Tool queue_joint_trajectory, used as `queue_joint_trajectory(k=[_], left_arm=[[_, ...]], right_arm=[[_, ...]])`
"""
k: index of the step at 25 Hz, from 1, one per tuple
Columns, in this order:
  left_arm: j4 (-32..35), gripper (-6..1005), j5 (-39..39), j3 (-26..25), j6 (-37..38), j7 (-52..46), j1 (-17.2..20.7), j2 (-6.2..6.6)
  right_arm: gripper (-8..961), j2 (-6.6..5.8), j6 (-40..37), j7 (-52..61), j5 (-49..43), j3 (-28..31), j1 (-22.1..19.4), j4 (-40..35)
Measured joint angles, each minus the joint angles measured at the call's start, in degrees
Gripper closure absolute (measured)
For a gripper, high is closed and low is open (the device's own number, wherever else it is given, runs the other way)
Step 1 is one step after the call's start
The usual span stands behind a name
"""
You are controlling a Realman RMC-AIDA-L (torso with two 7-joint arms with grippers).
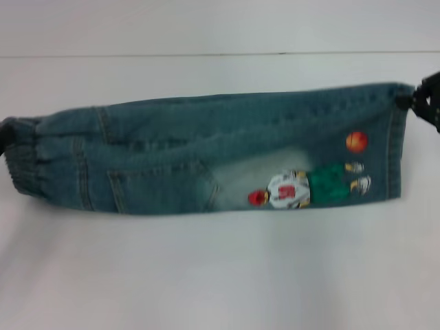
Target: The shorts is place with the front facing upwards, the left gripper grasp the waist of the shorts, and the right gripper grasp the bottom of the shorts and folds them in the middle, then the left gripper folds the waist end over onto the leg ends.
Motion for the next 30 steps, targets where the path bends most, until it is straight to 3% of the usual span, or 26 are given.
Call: queue_joint_trajectory(k=[14, 20, 30], left_arm=[[-7.2, 943, -0.2, 13.5, -22.0, 0.2, -7.2, 0.00], [-9.3, 940, -0.2, 16.7, -30.8, 0.5, -9.5, 0.06], [-10.9, 937, 0.1, 19.2, -35.4, 1.6, -10.7, 0.35]], right_arm=[[919, 0.09, 28.8, -0.7, 1.4, -8.2, 3.3, 17.9], [908, 0.08, 40.0, -2.2, 1.7, -11.0, 7.0, 25.6], [890, -0.02, 46.6, -3.9, 1.5, -11.4, 9.5, 30.8]])
